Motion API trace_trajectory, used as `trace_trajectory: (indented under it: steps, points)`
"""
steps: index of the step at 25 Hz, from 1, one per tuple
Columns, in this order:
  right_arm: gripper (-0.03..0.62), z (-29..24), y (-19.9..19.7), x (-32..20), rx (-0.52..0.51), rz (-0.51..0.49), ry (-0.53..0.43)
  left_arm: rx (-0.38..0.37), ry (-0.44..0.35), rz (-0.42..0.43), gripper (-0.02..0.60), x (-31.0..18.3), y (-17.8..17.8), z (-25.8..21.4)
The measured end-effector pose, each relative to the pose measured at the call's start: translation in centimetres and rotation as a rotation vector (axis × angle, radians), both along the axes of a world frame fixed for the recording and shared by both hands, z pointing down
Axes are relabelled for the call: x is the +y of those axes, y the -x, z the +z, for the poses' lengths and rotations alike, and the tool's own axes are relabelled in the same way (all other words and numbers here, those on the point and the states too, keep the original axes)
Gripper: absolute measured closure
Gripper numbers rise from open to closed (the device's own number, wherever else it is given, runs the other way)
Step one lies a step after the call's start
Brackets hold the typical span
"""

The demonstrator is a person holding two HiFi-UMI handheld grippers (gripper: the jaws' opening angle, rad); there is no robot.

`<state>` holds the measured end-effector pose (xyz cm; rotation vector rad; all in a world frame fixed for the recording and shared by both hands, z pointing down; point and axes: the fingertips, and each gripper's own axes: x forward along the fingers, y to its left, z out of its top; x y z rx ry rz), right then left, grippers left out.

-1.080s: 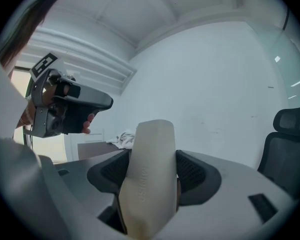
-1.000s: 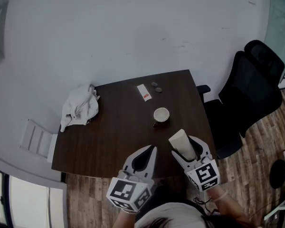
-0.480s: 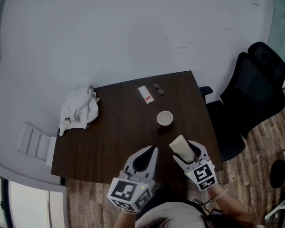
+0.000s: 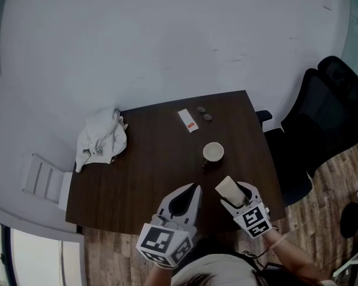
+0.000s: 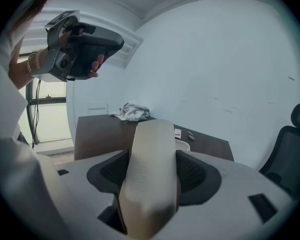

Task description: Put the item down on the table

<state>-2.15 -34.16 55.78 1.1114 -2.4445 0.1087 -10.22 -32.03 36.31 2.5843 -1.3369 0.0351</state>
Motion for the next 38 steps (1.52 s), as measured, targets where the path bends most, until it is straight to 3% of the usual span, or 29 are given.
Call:
trace_trajectory:
  steps: [24, 38]
  points:
    - [0.292, 9.5, 1.8, -1.5, 0.254, -0.141, 0.143, -0.003, 0.034, 0.006, 0.561, -1.9, 2.3, 1.6]
    - [0.292, 13.0, 2.0, -2.2, 0.353, -0.227, 0.239, 0.007, 0.053, -0.002, 0.563, -2.4, 3.0, 2.3]
